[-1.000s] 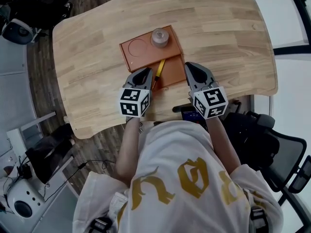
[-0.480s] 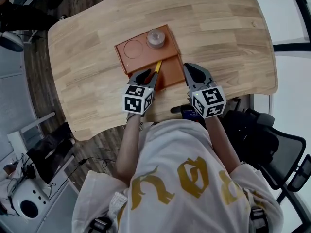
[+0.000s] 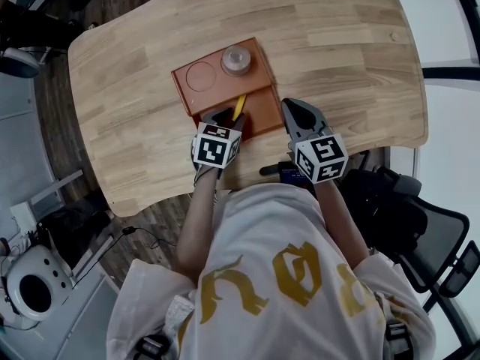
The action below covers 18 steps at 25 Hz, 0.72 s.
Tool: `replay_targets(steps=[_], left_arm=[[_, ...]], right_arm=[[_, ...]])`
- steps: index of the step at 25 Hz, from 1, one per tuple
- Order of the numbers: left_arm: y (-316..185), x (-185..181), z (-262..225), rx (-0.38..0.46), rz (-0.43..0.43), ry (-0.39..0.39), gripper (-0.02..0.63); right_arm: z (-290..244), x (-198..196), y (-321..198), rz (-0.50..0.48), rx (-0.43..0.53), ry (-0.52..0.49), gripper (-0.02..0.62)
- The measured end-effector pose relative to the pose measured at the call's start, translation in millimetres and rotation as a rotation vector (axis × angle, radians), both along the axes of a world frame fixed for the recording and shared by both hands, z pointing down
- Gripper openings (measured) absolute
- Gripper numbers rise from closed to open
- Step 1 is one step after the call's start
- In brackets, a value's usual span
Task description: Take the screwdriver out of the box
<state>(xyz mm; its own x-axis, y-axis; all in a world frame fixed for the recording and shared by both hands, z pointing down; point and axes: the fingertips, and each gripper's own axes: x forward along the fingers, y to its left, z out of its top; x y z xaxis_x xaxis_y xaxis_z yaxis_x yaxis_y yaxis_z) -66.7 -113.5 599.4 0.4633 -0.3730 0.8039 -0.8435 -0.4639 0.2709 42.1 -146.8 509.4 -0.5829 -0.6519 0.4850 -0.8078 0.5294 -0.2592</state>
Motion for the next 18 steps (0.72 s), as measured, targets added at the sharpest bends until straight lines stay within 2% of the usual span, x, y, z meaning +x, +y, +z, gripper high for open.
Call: replay_targets(steps=[7, 14, 18], left_arm=[[-8, 1, 13, -0.018, 0.021, -0.055, 0.121], [-8, 7, 30, -0.025, 0.083, -0.126, 0.121], [-9, 8, 36, -0.009, 0.099, -0.166, 0.121]], right_arm=[[8, -5, -3, -0.020, -0.021, -0.004, 0.012], [15, -3, -6, -0.017, -0.041, -0.008, 0.012], [16, 2, -7, -0.008, -0.043, -0.006, 0.012]])
